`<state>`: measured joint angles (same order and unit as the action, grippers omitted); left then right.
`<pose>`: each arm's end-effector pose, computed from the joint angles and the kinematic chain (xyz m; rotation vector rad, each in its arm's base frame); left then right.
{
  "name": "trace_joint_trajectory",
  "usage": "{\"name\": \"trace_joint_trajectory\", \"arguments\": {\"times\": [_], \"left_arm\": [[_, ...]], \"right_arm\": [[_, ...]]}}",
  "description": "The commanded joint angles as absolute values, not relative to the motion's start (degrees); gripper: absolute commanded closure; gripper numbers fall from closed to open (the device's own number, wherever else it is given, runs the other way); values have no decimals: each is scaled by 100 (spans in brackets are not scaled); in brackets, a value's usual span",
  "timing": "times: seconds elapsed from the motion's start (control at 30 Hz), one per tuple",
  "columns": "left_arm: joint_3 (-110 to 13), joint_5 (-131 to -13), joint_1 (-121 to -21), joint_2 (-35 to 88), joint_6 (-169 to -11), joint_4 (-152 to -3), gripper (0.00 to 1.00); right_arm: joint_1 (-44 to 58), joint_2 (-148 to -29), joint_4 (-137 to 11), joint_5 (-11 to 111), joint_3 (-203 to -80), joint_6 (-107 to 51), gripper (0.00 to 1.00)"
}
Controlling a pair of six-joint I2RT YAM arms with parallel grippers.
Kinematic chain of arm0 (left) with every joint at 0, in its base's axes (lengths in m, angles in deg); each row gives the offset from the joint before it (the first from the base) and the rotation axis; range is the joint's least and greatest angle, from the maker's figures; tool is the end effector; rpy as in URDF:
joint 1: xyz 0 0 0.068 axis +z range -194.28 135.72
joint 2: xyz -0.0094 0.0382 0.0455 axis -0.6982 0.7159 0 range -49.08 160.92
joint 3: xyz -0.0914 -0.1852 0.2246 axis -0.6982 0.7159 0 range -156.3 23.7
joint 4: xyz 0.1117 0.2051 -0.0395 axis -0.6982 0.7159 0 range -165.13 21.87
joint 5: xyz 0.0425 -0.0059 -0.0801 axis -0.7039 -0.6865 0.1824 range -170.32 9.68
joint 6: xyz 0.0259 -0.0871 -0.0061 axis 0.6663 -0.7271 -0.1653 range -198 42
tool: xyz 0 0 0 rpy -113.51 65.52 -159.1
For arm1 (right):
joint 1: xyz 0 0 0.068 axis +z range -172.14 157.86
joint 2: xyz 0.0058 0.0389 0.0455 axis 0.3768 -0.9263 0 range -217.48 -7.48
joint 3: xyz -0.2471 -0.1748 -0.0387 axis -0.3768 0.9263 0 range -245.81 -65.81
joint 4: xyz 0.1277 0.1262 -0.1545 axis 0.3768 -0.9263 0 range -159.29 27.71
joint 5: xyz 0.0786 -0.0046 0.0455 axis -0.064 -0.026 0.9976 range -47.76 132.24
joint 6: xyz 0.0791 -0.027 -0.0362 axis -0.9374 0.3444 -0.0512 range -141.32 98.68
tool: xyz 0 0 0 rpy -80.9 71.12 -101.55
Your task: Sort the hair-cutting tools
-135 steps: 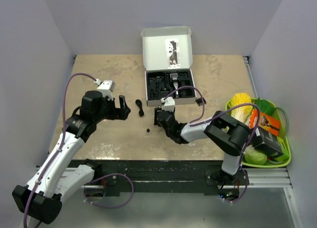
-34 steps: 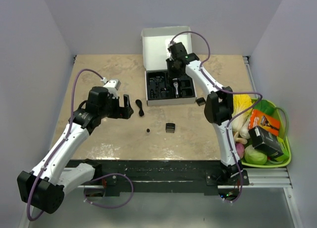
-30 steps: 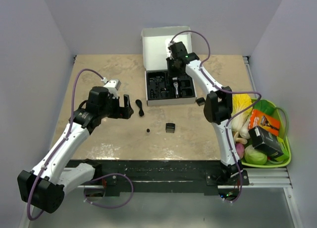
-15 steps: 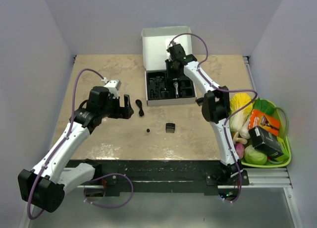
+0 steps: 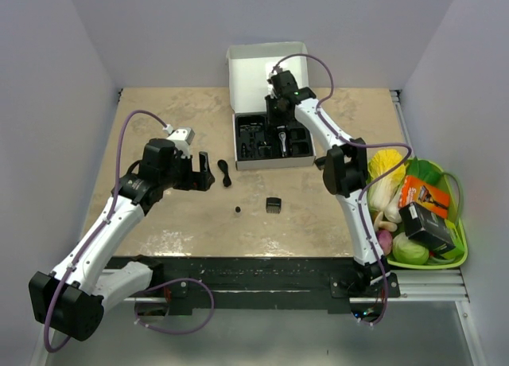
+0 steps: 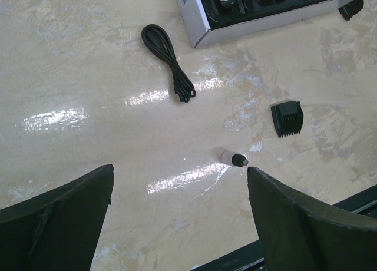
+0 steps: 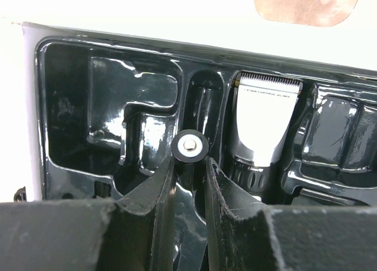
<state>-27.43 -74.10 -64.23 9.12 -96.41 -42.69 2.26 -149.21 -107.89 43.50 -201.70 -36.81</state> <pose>0.1918 -0.0789 0.3001 0.0897 2.2987 -0.4743 0.5220 0.2387 0.2134 -0.2036 2.4886 0.3238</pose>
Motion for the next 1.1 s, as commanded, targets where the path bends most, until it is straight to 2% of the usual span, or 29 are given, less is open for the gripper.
{"name": "trace_joint_trajectory", "arguments": {"times": [0.0,0.3,0.43,0.67,0.73,0.77,0.87,1.0,1.07], "left_arm": [[-2965,-7338,-6423,884,-9558,-4376,1],[-2991,-7320,-6423,893,-9549,-4358,1],[-3000,-7303,-6423,902,-9549,-4376,1],[-2983,-7311,-6423,893,-9549,-4376,1],[-2983,-7311,-6423,902,-9549,-4384,1],[-2991,-7311,-6423,910,-9549,-4376,1],[-2965,-7320,-6423,902,-9549,-4393,1],[-2965,-7329,-6423,902,-9540,-4393,1],[-2965,-7338,-6423,910,-9540,-4393,1]], "right_arm": [[229,-14916,-10790,4488,-20379,-3741,75],[230,-14837,-10817,4479,-20371,-3714,58],[238,-14679,-10782,4488,-20249,-3706,55],[247,-14257,-10431,4409,-19932,-3758,57],[264,-14169,-10316,4347,-19809,-3785,65],[256,-14126,-10229,4277,-19782,-3837,75],[265,-13994,-10000,4233,-19633,-3881,92],[282,-13984,-9920,4233,-19632,-3890,100],[300,-14037,-9964,4233,-19737,-3890,100]]}}
